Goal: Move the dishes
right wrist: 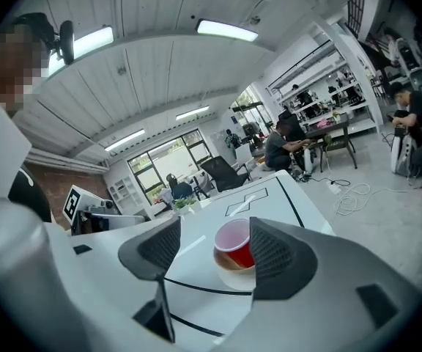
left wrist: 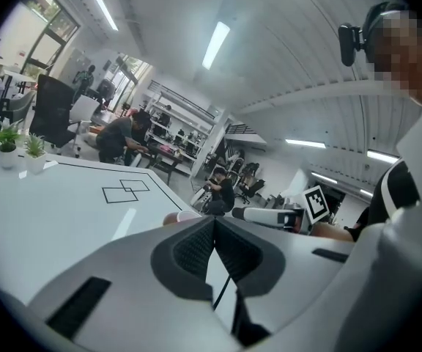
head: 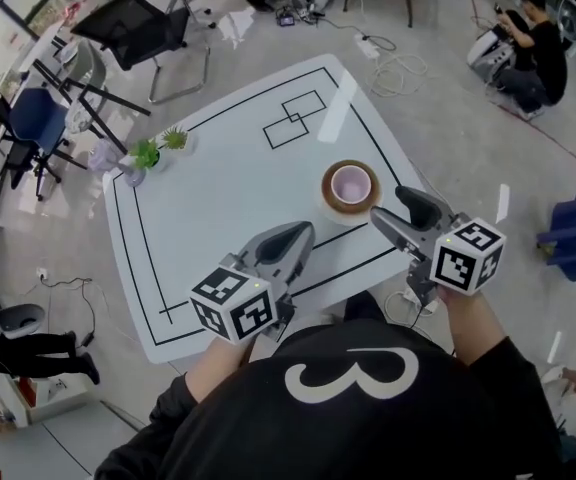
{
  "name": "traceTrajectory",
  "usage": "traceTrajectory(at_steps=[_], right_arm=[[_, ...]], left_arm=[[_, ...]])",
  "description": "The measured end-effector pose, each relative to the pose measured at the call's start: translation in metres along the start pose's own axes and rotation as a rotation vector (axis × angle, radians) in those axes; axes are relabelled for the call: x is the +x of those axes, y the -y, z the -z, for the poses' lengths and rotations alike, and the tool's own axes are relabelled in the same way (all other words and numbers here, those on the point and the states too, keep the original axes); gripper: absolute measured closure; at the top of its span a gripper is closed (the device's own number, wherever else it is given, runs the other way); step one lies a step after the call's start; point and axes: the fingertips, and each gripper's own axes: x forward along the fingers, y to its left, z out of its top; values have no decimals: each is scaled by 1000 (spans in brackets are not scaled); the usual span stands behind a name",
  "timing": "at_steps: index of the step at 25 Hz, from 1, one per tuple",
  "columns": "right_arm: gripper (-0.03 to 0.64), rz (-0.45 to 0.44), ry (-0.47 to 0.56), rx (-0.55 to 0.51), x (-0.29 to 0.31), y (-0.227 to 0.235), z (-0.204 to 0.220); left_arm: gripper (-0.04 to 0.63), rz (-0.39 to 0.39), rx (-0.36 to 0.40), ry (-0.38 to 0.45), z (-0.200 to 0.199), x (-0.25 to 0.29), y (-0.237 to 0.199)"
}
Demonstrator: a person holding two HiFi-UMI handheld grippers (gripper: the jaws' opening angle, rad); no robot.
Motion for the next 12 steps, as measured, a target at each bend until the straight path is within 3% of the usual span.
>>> traceTrajectory(at_steps=[12], right_arm=[[362, 11, -167, 9, 64, 43, 15]], left_arm=[[592, -113, -42, 22, -7, -8, -36]])
